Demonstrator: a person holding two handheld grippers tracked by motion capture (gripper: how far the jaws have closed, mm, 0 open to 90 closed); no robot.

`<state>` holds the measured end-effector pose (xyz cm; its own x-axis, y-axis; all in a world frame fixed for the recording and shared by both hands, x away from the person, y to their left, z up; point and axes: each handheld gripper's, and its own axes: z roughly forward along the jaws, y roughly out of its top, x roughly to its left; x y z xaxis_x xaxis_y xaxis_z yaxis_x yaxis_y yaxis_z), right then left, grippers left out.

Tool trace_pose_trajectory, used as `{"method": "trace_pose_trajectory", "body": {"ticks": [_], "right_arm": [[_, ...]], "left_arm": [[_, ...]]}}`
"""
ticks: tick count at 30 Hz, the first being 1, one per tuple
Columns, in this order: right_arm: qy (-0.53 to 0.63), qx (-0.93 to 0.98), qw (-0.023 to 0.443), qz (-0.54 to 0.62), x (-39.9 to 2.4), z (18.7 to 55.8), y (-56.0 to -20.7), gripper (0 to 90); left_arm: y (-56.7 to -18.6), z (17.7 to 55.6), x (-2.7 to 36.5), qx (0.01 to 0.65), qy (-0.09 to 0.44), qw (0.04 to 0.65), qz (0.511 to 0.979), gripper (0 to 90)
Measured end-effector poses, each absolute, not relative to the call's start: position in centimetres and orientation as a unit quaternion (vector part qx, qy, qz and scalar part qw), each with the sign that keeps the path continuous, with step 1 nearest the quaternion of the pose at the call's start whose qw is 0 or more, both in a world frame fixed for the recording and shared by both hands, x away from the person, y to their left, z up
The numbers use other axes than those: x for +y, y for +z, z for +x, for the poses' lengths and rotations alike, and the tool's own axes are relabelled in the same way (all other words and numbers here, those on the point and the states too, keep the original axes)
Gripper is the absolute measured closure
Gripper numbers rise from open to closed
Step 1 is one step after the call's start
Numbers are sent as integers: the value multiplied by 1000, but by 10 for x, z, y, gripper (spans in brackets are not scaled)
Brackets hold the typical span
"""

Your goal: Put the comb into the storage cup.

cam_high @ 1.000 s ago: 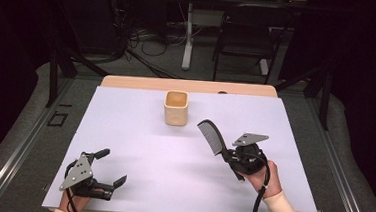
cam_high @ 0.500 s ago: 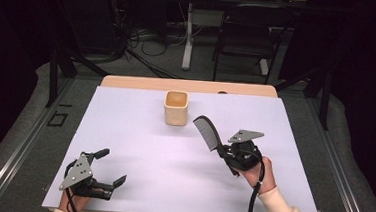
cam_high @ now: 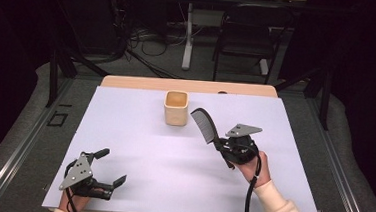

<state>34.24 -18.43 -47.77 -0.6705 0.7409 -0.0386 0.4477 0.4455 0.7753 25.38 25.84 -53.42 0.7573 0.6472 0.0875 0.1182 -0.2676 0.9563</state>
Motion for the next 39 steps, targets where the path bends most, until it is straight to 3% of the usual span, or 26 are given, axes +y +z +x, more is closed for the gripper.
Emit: {"method": "trace_pose_trajectory", "body": {"ticks": [39], "right_arm": [[423, 810, 212, 348, -164, 369, -466, 723]], "left_arm": [[-535, 255, 257, 252, 236, 548, 762, 0]]}}
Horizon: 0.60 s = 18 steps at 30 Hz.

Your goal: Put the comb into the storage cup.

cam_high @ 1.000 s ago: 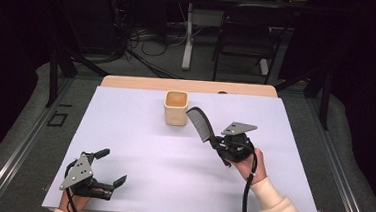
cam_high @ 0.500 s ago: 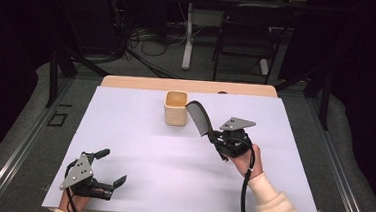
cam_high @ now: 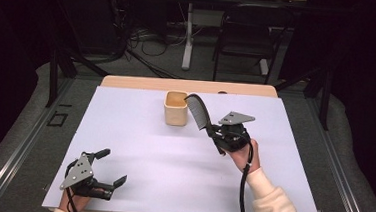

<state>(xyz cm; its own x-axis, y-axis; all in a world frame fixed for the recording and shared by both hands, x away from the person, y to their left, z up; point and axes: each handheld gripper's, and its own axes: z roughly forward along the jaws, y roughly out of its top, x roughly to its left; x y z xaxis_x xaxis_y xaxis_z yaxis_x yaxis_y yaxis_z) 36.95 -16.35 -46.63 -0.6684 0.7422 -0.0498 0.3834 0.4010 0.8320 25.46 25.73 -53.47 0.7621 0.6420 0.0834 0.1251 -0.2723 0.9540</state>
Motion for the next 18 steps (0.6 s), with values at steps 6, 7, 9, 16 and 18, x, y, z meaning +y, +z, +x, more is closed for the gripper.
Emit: {"method": "trace_pose_trajectory", "body": {"ticks": [6, 7, 9, 16, 18], "right_arm": [[433, 805, 211, 345, -159, 376, -465, 723], [435, 805, 211, 345, -159, 377, -464, 723], [437, 803, 211, 346, -158, 378, -463, 723], [444, 800, 217, 340, -154, 385, -460, 723], [445, 799, 218, 339, -154, 386, -459, 723]], "left_arm": [[-535, 255, 257, 253, 236, 548, 762, 0], [-535, 255, 257, 252, 235, 547, 763, 0], [-535, 255, 257, 253, 235, 547, 763, 0], [-535, 255, 257, 253, 234, 546, 763, 0], [-535, 255, 258, 252, 234, 546, 763, 0]]}}
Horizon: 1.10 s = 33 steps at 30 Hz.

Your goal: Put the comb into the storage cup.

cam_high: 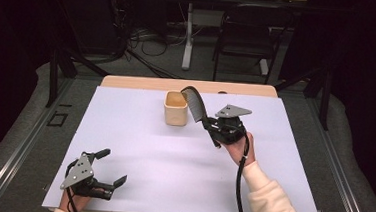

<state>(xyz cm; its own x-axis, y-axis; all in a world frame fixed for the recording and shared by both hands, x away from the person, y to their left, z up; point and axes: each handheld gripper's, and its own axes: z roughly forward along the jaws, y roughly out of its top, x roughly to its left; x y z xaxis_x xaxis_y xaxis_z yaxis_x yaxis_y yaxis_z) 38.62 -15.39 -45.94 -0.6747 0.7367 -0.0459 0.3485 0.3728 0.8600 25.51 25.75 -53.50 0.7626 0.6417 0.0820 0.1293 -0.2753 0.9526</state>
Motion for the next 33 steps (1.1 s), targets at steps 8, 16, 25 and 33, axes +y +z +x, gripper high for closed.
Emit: {"method": "trace_pose_trajectory", "body": {"ticks": [8, 16, 25, 33], "right_arm": [[453, 795, 223, 336, -151, 391, -456, 723], [458, 792, 224, 335, -146, 396, -454, 723], [467, 785, 229, 335, -144, 401, -450, 723], [474, 779, 232, 339, -141, 406, -451, 723]], "left_arm": [[-535, 255, 258, 253, 234, 545, 764, 0], [-535, 255, 258, 253, 236, 546, 763, 0], [-535, 255, 258, 253, 237, 547, 762, 0], [-535, 255, 258, 252, 237, 547, 762, 0]]}}
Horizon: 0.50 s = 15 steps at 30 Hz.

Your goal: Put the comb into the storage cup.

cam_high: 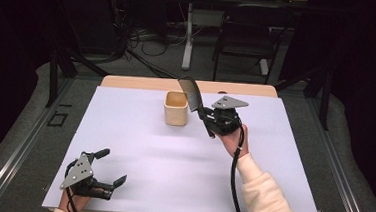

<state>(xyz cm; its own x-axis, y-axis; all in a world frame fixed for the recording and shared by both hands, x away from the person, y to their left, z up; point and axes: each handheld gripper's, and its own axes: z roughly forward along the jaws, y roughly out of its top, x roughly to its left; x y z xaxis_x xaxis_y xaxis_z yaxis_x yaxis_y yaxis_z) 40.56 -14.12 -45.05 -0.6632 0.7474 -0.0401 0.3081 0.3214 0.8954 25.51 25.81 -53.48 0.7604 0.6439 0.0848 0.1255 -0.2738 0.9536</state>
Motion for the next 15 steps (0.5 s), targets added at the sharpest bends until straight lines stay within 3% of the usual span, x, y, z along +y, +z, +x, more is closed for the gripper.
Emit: {"method": "trace_pose_trajectory", "body": {"ticks": [15], "right_arm": [[478, 772, 247, 339, -135, 416, -445, 722]], "left_arm": [[-534, 254, 260, 255, 244, 547, 759, 0]]}}
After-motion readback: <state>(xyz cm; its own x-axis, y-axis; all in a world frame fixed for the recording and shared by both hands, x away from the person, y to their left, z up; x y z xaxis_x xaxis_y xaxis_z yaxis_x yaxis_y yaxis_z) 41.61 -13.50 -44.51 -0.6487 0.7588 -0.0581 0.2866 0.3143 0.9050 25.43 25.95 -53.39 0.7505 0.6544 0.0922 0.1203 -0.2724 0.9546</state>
